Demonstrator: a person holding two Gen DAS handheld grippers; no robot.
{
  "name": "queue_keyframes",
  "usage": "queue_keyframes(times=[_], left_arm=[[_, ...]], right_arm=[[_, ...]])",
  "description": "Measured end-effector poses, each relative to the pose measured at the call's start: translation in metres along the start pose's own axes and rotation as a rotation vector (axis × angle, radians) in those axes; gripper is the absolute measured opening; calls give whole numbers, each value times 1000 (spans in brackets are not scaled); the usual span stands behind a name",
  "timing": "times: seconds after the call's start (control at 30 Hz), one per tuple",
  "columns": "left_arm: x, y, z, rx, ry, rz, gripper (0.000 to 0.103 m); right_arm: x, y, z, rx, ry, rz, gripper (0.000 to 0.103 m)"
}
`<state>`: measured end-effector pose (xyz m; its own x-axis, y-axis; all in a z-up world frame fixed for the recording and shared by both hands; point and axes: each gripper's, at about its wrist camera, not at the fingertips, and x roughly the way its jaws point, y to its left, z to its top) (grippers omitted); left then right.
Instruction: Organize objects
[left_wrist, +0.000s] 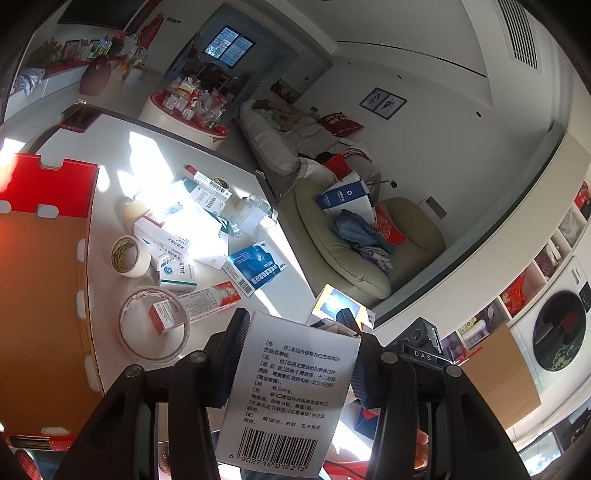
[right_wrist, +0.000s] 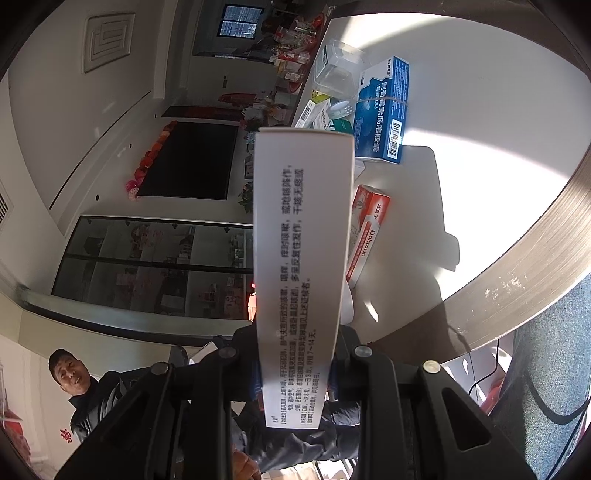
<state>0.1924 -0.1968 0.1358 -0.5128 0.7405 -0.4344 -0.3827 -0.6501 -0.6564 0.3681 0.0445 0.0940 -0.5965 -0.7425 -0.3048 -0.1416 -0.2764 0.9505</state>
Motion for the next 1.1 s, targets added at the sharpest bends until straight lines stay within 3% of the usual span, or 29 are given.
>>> queue_keyframes(times=[1.1], left_arm=[[-8, 12, -2, -32, -6, 33, 52]], right_arm=[[5, -12, -12, 32, 43, -9, 26]])
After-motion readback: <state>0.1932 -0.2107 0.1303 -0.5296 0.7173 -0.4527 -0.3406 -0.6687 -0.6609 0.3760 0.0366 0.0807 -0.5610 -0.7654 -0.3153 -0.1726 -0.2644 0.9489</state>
